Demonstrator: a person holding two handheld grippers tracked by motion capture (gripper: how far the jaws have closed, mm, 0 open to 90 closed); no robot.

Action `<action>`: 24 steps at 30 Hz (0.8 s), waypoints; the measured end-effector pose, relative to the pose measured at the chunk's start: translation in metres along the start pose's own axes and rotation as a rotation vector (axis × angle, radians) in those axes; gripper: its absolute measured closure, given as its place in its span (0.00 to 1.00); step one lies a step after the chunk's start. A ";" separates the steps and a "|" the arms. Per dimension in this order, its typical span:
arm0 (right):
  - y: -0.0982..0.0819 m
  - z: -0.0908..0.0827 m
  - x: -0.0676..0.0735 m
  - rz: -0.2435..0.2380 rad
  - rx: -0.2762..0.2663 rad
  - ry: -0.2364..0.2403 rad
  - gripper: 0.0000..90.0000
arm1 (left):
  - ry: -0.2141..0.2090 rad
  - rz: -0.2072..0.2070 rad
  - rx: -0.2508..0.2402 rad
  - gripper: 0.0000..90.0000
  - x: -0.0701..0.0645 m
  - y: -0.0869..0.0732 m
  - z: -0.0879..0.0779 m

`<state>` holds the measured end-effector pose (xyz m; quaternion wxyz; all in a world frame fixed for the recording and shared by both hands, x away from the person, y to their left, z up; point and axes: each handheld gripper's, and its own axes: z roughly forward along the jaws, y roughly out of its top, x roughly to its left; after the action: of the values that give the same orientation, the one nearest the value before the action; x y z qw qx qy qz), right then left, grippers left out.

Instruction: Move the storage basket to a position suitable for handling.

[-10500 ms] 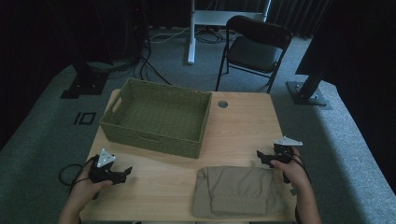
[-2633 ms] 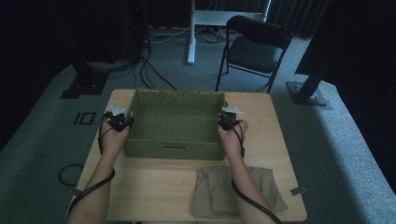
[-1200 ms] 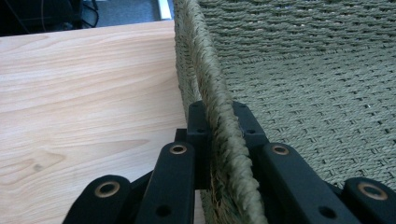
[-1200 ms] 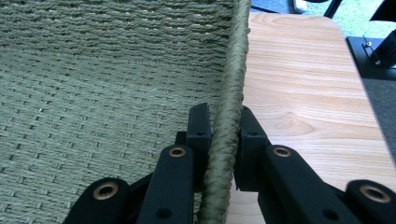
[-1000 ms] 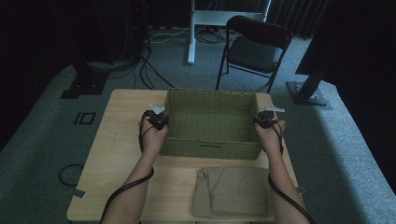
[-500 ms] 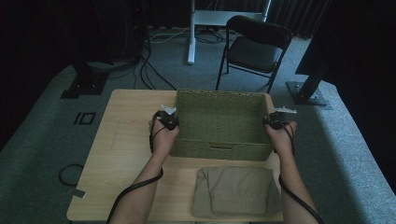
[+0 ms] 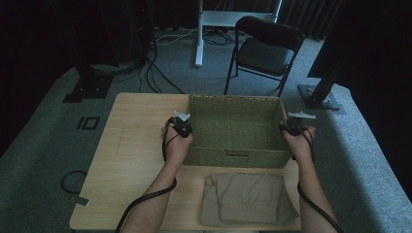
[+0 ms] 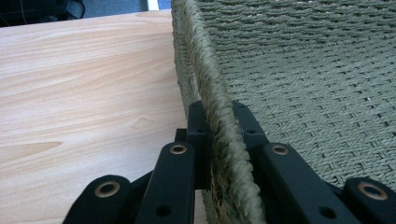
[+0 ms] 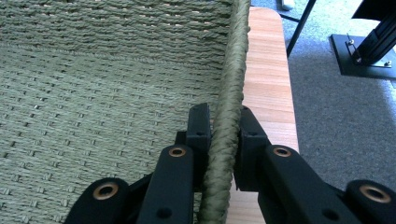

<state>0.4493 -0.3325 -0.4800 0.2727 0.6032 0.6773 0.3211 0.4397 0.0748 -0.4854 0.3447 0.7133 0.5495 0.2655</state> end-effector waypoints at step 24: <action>0.000 -0.002 -0.007 0.007 -0.033 0.002 0.68 | -0.194 0.055 0.001 0.51 0.007 0.002 0.007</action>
<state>0.4482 -0.3394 -0.4790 0.2809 0.6006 0.6701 0.3337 0.4485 0.0801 -0.4881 0.3886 0.7505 0.4940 0.2041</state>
